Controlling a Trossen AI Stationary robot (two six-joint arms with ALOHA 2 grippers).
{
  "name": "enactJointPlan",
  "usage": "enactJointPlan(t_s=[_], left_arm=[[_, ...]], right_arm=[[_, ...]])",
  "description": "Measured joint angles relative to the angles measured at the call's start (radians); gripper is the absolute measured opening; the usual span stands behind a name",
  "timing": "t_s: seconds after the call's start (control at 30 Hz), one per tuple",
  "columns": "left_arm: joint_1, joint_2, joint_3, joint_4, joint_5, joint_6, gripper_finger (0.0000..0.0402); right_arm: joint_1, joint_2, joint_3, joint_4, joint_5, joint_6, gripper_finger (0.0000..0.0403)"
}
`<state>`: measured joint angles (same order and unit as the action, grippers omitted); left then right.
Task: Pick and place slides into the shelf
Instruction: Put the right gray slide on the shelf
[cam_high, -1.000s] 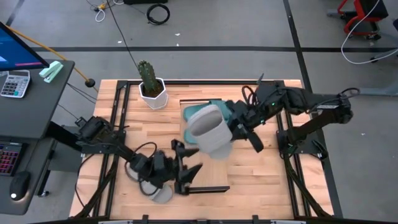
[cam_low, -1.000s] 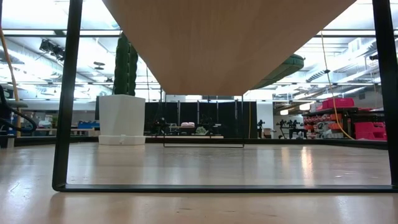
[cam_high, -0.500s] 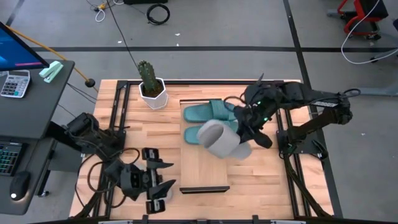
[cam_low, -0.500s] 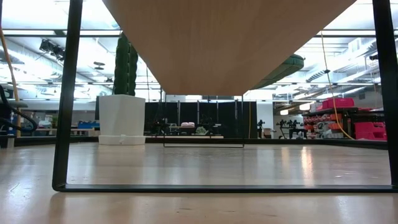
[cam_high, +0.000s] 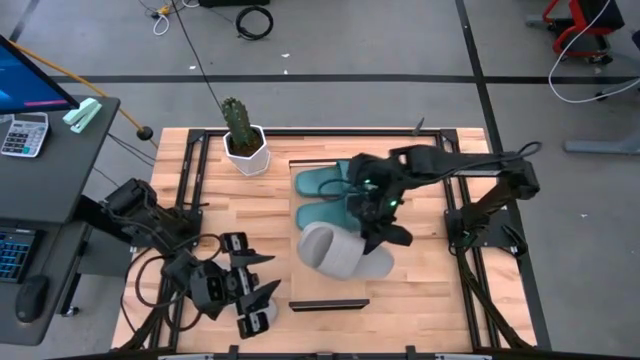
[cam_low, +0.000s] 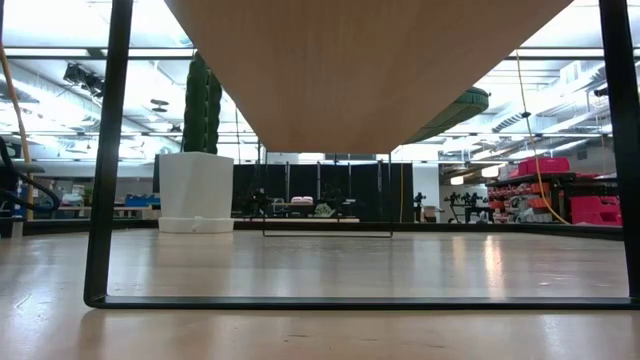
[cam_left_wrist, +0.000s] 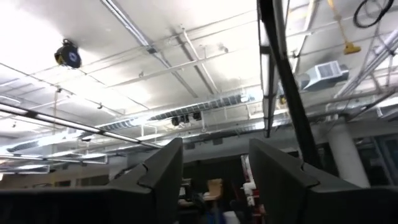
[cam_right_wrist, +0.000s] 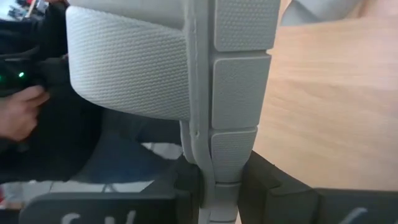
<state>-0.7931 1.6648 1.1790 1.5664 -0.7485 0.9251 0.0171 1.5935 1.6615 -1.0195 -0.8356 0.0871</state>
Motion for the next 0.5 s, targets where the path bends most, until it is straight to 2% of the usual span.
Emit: enactJointPlan(t_s=[0.23,0.5], left_arm=[[-0.024,-0.071,0.0,0.004,-0.07,0.092,0.0174],[-0.061,-0.157,0.0,-0.029,-0.168,0.185,0.0173]], right_arm=[[0.006,0.103,0.0,0.011,-0.056,-0.03,0.0071],[0.004,0.174,0.0,0.125,-0.119,0.005,0.0072]])
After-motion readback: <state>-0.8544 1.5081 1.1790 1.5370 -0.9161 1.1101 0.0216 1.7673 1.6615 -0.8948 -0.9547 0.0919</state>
